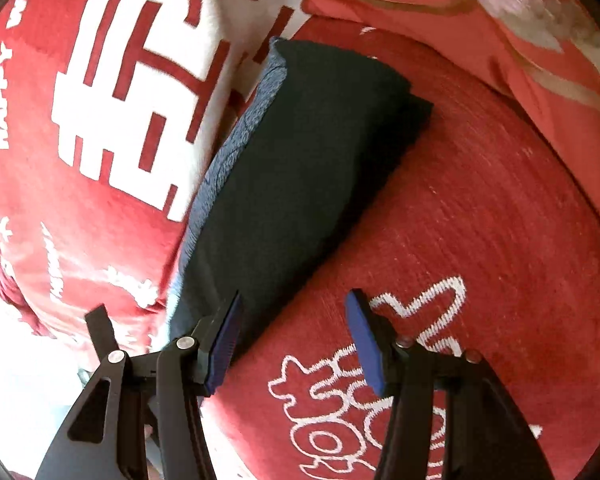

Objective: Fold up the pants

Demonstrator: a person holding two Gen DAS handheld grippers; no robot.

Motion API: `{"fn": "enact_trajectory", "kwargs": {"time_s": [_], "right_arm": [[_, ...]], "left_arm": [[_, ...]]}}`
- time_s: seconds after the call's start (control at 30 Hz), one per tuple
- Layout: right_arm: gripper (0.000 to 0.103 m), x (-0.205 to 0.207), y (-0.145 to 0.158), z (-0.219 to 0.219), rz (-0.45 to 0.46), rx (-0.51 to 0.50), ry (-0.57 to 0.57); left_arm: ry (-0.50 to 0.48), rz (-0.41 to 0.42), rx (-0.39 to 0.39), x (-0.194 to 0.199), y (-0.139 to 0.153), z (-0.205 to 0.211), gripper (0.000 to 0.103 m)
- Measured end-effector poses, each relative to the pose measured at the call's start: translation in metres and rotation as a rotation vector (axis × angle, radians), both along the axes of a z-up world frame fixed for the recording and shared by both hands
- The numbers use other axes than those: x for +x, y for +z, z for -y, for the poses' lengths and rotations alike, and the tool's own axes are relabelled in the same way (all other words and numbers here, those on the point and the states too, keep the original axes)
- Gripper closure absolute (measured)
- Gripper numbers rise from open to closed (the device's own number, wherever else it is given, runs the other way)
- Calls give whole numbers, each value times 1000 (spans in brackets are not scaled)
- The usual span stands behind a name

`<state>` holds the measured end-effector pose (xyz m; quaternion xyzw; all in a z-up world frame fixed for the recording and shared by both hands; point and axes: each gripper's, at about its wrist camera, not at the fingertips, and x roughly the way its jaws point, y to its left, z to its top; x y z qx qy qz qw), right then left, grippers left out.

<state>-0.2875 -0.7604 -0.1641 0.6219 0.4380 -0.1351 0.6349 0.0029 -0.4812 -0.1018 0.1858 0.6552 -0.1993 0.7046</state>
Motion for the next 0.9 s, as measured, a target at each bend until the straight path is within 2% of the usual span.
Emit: {"fn": "enact_trajectory", "kwargs": {"time_s": [0.57, 0.83, 0.87, 0.9], "right_arm": [[46, -22, -9, 16, 93, 25, -191], [47, 4, -20, 30, 176, -12, -233], [58, 8, -21, 31, 166, -3, -225], [83, 11, -23, 32, 149, 6, -210]], "left_arm": [[4, -1, 1, 1, 1, 2, 0], [4, -2, 4, 2, 3, 4, 0], [7, -6, 5, 2, 5, 4, 5], [3, -14, -6, 1, 9, 5, 18]]}}
